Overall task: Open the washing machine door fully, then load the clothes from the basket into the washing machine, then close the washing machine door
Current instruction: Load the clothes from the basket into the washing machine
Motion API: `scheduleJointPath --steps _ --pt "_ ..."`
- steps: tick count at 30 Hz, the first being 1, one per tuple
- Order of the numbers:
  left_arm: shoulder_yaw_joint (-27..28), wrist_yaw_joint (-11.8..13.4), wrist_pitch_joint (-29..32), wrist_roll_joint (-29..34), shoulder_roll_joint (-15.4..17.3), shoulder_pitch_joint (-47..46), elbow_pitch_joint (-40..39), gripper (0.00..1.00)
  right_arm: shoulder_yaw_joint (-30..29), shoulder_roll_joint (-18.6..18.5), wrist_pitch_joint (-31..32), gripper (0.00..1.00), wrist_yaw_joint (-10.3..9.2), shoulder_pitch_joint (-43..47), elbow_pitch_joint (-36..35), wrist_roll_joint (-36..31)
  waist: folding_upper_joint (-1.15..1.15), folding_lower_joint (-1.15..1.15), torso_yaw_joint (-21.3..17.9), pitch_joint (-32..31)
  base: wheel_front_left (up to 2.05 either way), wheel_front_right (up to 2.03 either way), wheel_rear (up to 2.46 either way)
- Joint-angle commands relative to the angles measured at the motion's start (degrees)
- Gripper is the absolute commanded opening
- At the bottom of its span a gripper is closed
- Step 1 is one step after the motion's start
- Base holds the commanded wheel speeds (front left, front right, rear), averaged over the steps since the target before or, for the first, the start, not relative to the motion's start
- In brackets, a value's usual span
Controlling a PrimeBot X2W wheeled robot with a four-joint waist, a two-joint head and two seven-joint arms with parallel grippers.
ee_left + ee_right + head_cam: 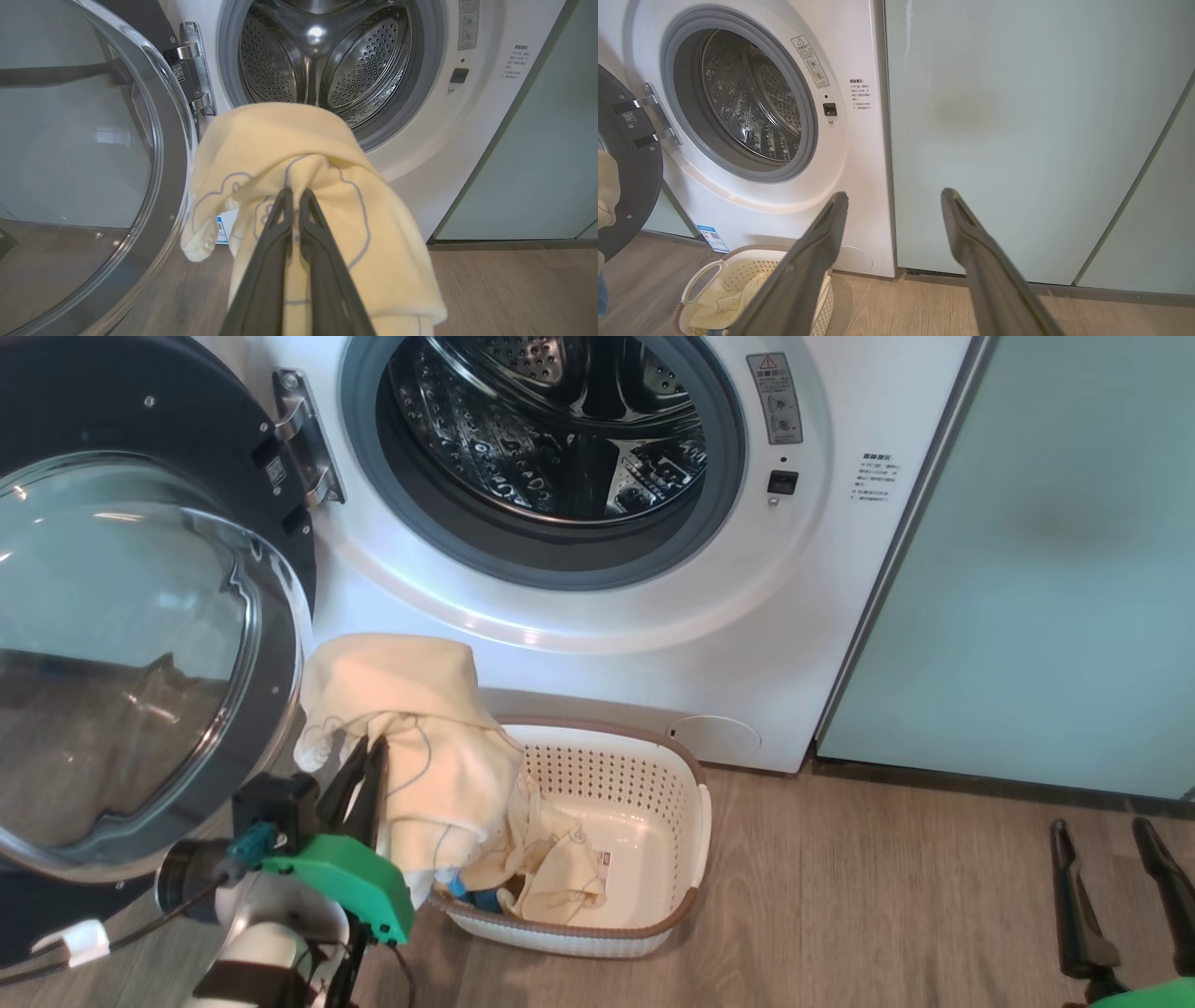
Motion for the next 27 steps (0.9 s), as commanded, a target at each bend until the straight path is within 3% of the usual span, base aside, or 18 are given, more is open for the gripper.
scheduleJointPath --steps 1,27 --pt "2.61 0.51 0.08 -0.26 1.75 -1.72 -2.40 0.00 0.98 -0.98 -0.01 1.00 -0.15 -1.20 -2.11 0.15 0.00 0.00 0.01 0.10 0.00 0.00 0.00" --pt "1.83 0.64 -0.12 -2.00 1.28 -4.32 -2.12 0.00 2.05 -0.94 -0.66 1.00 -0.15 -2.71 -1.69 1.35 0.00 0.00 -1.23 3.58 0.00 0.00 0.00"
